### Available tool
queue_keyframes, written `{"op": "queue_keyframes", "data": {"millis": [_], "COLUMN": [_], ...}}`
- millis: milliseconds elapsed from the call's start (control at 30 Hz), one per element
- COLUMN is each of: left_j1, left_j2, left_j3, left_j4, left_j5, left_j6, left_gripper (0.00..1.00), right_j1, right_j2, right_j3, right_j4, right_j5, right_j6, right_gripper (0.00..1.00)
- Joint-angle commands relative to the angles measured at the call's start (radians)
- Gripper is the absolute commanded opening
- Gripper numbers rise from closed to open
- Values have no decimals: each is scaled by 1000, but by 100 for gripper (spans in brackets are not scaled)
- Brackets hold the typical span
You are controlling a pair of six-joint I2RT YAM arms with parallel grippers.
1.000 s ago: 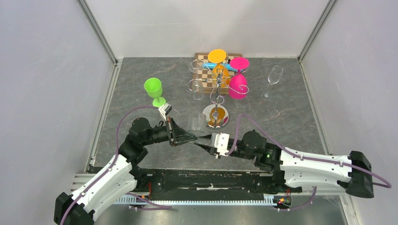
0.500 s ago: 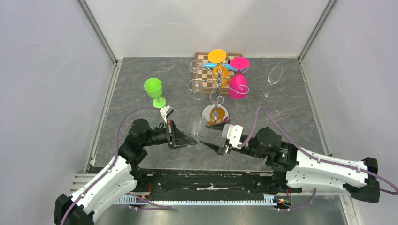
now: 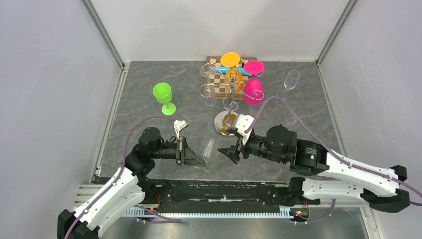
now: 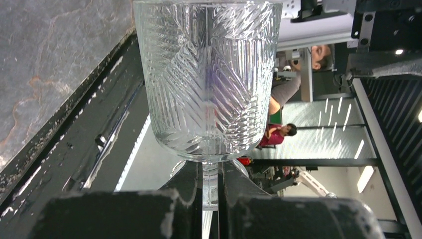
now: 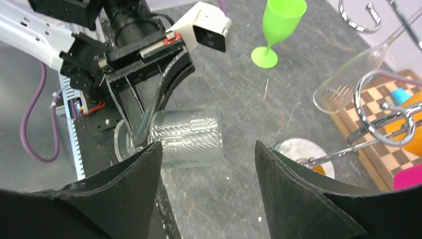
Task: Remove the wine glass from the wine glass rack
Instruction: Place the wine glass at the center of the board.
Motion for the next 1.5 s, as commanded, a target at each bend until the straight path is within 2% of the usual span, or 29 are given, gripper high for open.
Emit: {"op": "queue_keyframes", "data": {"millis": [0, 167, 333, 433, 733, 1067, 1233, 1467], "left_j1": [-7, -7, -24, -35, -40, -43, -46, -58], "left_j2": [-30, -45, -63, -85, -151, -227, -249, -276], "left_j3": [22, 53, 65, 100, 200, 192, 201, 199], "left_j4": [-30, -149, -157, -227, -419, -420, -420, -420], "left_j5": [105, 112, 131, 149, 205, 200, 205, 202], "left_j6": [136, 252, 256, 298, 439, 445, 446, 448], "left_gripper": [2, 2, 2, 2, 2, 2, 2, 2], "right_j1": [1, 1, 0, -1, -6, -7, -7, -7], "right_j2": [-7, 8, 45, 68, 105, 151, 182, 237], "right_j3": [78, 116, 156, 180, 197, 212, 229, 258], "right_j4": [-127, -176, -212, -234, -191, -162, -147, -116], "right_j5": [-17, -91, -176, -206, -355, -510, -530, -603], "right_j6": [70, 123, 175, 193, 233, 195, 159, 117], "right_gripper": [71, 72, 73, 73, 73, 69, 67, 58]}}
